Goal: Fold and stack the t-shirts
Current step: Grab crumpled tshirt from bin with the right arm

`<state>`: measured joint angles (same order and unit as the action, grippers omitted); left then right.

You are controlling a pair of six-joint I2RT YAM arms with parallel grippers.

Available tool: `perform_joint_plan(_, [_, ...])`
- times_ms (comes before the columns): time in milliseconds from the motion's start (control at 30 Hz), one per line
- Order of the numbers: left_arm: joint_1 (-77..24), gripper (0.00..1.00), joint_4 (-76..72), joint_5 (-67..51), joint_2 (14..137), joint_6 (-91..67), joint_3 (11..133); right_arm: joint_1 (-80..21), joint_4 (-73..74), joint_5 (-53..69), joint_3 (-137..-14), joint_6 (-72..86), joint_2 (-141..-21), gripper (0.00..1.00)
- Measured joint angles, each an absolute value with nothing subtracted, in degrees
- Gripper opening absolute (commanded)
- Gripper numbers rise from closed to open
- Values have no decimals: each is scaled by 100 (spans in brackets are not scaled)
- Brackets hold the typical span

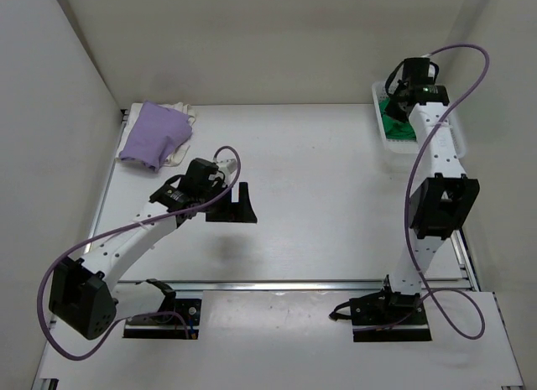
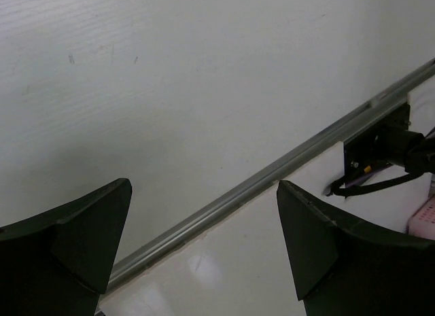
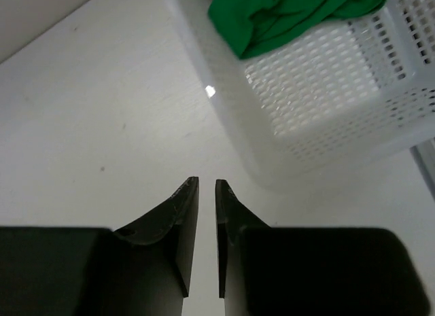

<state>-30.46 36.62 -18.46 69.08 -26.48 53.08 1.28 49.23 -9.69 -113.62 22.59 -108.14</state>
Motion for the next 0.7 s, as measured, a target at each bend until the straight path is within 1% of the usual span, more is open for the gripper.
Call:
perform_joint_plan(67, [-3046,99,3590,-1992,6807,-2703,5205,377,4950,-1020,-11764,2447,-11244,19])
perform_joint_plan(100, [-3044,98,3548,-2051,6744,-2733,5155,497,4974,-1026,-11998,2556,-11476,24])
perform_joint_plan(133, [-3037,98,3485,-2104,6670,-2755,5092,598,5015,-1024,-12261,2663,-11751,25])
perform_joint_plan(200, [-3039,99,3398,-2217,6528,-2781,4934,770,5269,-1011,-13198,2856,-12529,30])
perform_joint_plan(233, [-3050,99,3382,-2265,6469,-2792,4847,847,5400,-1009,-13889,2928,-13030,37])
perform_joint_plan(300, [-3052,98,3374,-2342,6410,-2792,4705,963,5468,-985,-15144,3037,-13976,39])
perform_joint_plan(333, [-3050,99,3369,-2368,6405,-2797,4644,1033,5275,-943,-15122,3094,-14121,40])
perform_joint_plan(400, [-3048,99,3363,-2418,6414,-2799,4545,1131,5332,-923,-14842,3258,-14202,39])
perform_joint_plan(433, [-3050,98,3363,-2453,6420,-2801,4523,1179,5387,-913,-14796,3317,-14250,42])
perform_joint_plan(467, [-3050,99,3345,-2477,6431,-2805,4512,1236,5419,-886,-14829,3376,-14350,41])
perform_joint_plan(500, [-3048,99,3330,-2493,6438,-2812,4508,1295,5500,-849,-15032,3420,-14518,43])
perform_joint_plan(567, [-3030,98,3282,-2521,6445,-2834,4508,1415,5461,-735,-15565,3538,-14929,42])
perform_joint_plan(700, [-2917,99,3247,-2558,6488,-2856,4510,1562,5487,-565,-15808,3728,-15386,43])
